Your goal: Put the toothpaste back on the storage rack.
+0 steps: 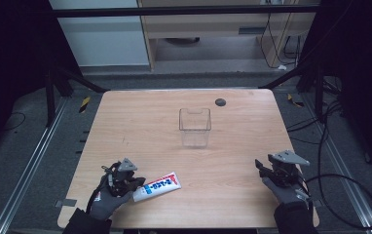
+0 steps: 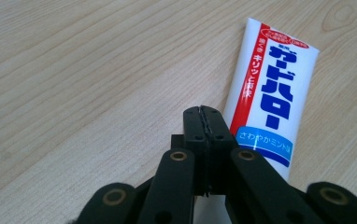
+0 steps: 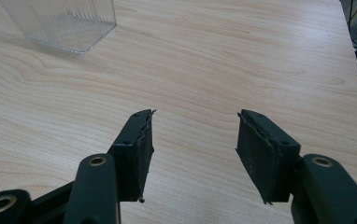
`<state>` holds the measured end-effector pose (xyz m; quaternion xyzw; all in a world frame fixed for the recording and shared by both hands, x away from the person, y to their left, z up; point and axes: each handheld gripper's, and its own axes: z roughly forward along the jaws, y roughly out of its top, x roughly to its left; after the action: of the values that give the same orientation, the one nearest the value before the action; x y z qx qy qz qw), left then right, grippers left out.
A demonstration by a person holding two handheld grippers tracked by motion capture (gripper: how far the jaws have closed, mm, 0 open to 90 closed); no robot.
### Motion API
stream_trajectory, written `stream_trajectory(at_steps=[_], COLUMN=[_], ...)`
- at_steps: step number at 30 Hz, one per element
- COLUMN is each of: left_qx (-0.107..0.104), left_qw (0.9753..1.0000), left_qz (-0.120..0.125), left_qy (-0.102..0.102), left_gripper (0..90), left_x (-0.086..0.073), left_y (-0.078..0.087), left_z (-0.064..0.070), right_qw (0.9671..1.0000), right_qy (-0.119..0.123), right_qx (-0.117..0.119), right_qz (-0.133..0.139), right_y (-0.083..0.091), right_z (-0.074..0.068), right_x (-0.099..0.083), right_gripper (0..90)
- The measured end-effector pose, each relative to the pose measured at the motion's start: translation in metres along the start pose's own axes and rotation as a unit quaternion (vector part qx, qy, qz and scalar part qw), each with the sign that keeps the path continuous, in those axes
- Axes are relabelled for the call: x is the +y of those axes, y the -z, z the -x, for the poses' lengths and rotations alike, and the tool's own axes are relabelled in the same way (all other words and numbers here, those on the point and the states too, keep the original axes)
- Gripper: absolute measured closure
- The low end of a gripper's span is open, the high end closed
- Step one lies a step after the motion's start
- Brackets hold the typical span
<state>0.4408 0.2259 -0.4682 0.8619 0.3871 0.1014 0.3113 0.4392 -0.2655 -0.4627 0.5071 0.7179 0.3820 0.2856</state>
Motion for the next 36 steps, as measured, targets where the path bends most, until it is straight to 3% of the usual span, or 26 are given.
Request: stream_trajectory(at_steps=[23, 31, 36], left_qx=[-0.010, 0.013, 0.011], left_qw=[0.9997, 0.9995, 0.9989], left_qz=[-0.016, 0.024, 0.045], left_qy=[-0.013, 0.016, 0.012], left_gripper=[86.2, 76.1, 67.8], left_x=[-0.008, 0.001, 0.011], left_y=[0.004, 0.021, 0.034], left_z=[0.010, -0.003, -0.006], right_qw=[1.0000, 0.9999, 0.9999], right_qy=[-0.005, -0.009, -0.009], right_qx=[-0.004, -0.005, -0.007], right_qz=[-0.005, -0.004, -0.005], right_y=[-0.001, -0.001, -0.001], right_z=[0.004, 0.006, 0.008], right_x=[-0.002, -0.002, -0.002], right_gripper=[42.9, 42.5, 42.0])
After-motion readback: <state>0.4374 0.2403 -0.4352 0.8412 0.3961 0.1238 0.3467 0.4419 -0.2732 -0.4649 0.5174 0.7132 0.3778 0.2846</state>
